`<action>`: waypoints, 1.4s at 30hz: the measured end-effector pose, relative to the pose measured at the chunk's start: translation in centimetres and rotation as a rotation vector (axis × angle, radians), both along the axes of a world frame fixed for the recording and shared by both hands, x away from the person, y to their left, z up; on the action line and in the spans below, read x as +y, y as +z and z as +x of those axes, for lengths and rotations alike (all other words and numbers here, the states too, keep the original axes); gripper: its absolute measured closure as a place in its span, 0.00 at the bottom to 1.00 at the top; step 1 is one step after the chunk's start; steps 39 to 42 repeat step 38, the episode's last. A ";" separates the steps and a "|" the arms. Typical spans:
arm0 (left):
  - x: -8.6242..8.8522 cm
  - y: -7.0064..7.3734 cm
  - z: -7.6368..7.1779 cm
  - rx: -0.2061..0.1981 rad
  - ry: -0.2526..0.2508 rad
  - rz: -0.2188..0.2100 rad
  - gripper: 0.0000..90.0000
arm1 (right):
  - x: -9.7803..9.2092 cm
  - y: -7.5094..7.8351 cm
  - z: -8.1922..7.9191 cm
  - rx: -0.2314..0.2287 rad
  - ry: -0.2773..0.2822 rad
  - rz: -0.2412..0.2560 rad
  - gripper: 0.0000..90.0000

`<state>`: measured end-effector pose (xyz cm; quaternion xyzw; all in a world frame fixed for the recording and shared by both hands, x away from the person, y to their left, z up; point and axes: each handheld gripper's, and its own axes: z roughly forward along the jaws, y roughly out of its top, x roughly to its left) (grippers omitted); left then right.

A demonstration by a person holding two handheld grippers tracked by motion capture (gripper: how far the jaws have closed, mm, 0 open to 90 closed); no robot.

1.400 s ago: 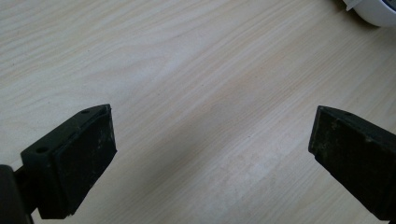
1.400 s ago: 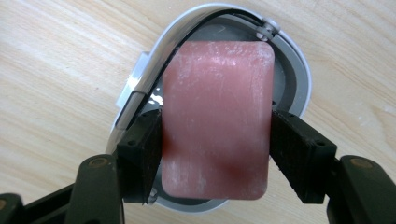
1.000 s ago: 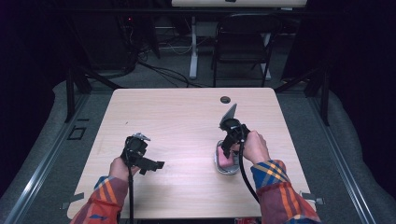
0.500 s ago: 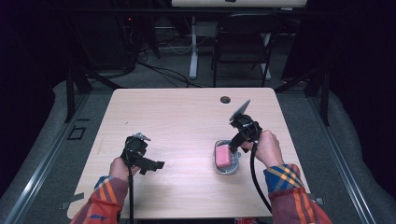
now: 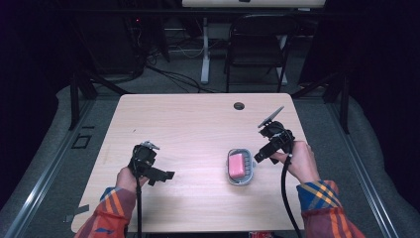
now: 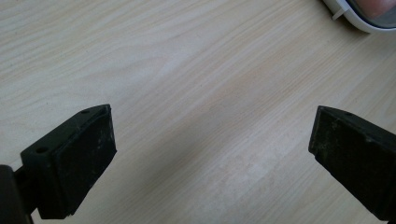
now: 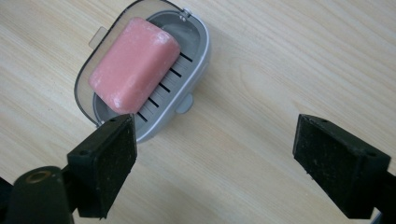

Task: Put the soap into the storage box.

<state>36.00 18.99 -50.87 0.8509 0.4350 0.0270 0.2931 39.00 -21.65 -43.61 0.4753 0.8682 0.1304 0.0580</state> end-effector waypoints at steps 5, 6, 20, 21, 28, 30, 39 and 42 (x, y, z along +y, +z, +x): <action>0.0 0.0 0.0 0.000 0.000 0.000 0.01 | -1.4 0.0 -0.8 -0.027 -0.011 0.015 0.06; 0.0 0.0 0.0 0.000 0.000 0.001 0.01 | -1.7 0.1 -0.9 -0.023 0.001 0.003 0.05; 0.0 0.0 0.0 0.001 -0.001 0.000 0.01 | -5.6 -1.3 -3.4 -0.086 -0.025 0.028 0.03; 0.0 0.0 0.0 0.001 0.000 0.000 0.01 | -6.0 -1.6 -3.6 -0.091 -0.029 0.028 0.02; -0.1 -0.1 0.0 0.003 -0.001 0.003 0.01 | -8.6 -4.6 -5.8 -0.123 -0.058 0.049 0.01; -0.1 0.0 0.0 0.002 -0.002 0.003 0.01 | -8.8 -5.3 -6.1 -0.129 -0.052 0.037 0.01; -0.1 0.0 0.0 0.003 -0.003 0.000 0.01 | -8.8 -6.7 -6.2 -0.116 0.005 0.017 0.01; -0.1 0.0 0.0 0.003 -0.003 0.000 0.01 | -8.8 -6.7 -6.2 -0.116 0.005 0.017 0.01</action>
